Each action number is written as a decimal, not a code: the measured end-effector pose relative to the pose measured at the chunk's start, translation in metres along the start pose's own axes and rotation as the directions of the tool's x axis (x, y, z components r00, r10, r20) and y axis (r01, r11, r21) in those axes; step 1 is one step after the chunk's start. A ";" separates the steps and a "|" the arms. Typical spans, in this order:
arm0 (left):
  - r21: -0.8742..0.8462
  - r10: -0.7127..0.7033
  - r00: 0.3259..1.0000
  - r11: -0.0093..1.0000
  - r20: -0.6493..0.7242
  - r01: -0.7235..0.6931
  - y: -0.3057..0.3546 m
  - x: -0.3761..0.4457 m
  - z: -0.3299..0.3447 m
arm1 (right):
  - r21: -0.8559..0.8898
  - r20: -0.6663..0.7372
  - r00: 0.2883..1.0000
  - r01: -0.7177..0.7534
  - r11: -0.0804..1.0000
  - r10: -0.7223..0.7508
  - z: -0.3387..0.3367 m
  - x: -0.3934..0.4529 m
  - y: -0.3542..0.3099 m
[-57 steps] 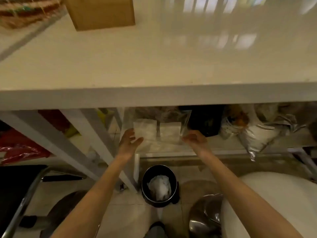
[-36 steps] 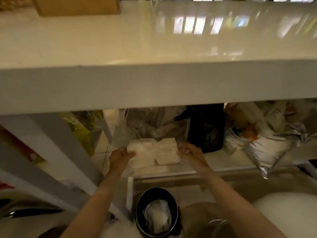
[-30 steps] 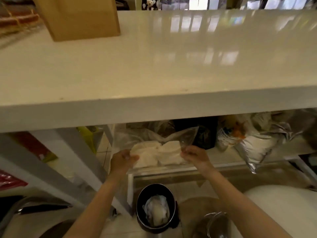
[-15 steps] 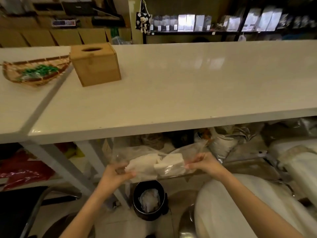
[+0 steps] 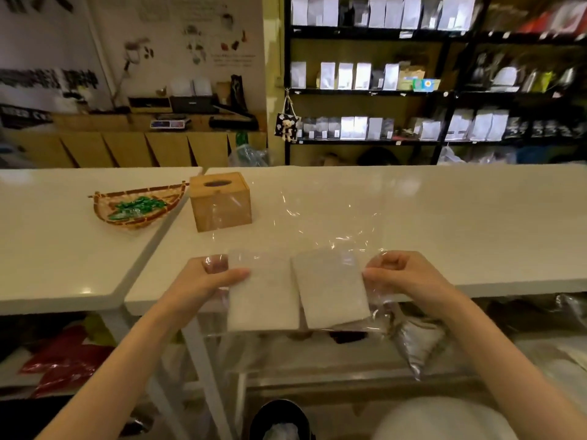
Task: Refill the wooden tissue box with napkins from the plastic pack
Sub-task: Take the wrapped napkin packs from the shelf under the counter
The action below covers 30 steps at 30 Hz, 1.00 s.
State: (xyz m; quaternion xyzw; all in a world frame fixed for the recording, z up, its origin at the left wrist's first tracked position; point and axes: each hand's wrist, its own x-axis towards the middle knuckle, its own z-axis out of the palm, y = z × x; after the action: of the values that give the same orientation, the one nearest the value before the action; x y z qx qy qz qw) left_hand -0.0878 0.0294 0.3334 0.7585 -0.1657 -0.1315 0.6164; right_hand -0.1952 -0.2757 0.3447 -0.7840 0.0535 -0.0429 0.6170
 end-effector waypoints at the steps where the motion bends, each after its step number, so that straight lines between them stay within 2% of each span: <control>1: -0.013 0.001 1.000 1.000 -0.006 -0.001 0.008 0.010 0.000 | 0.014 -0.030 1.000 0.009 1.000 -0.008 -0.003 0.007 -0.008; 6: -0.087 0.029 0.999 0.996 -0.031 -0.031 0.039 0.068 -0.004 | 0.058 -0.143 0.990 0.025 0.998 -0.016 -0.016 0.050 -0.035; 10: -0.139 -0.004 0.999 0.990 -0.035 -0.001 0.040 0.119 0.000 | 0.087 -0.210 0.977 -0.027 0.996 0.045 -0.022 0.092 -0.037; 15: -0.193 -0.141 0.990 0.971 0.015 0.141 0.021 0.157 0.003 | 0.051 -0.292 0.945 -0.138 0.989 0.147 -0.021 0.136 -0.022; 20: -0.249 -0.298 0.952 0.919 0.072 0.306 0.006 0.176 0.005 | 0.039 -0.322 0.915 -0.243 0.969 0.242 -0.018 0.159 0.000; 23: -0.291 -0.320 0.939 0.893 0.128 0.344 0.004 0.182 0.007 | 0.052 -0.356 0.889 -0.289 0.956 0.288 -0.019 0.167 0.007; 27: -0.261 -0.283 0.944 0.911 0.166 0.319 0.004 0.184 0.007 | 0.094 -0.361 0.883 -0.286 0.954 0.300 -0.020 0.177 0.007; 30: -0.221 -0.225 0.970 0.945 0.086 0.239 0.002 0.184 0.009 | 0.079 -0.394 0.877 -0.267 0.961 0.276 -0.018 0.184 0.007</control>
State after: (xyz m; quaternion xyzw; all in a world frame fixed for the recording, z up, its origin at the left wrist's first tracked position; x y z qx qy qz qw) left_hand 0.0753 -0.0553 0.3344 0.6919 -0.0771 -0.2440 0.6751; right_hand -0.0154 -0.3196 0.3425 -0.7361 0.2876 -0.1166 0.6015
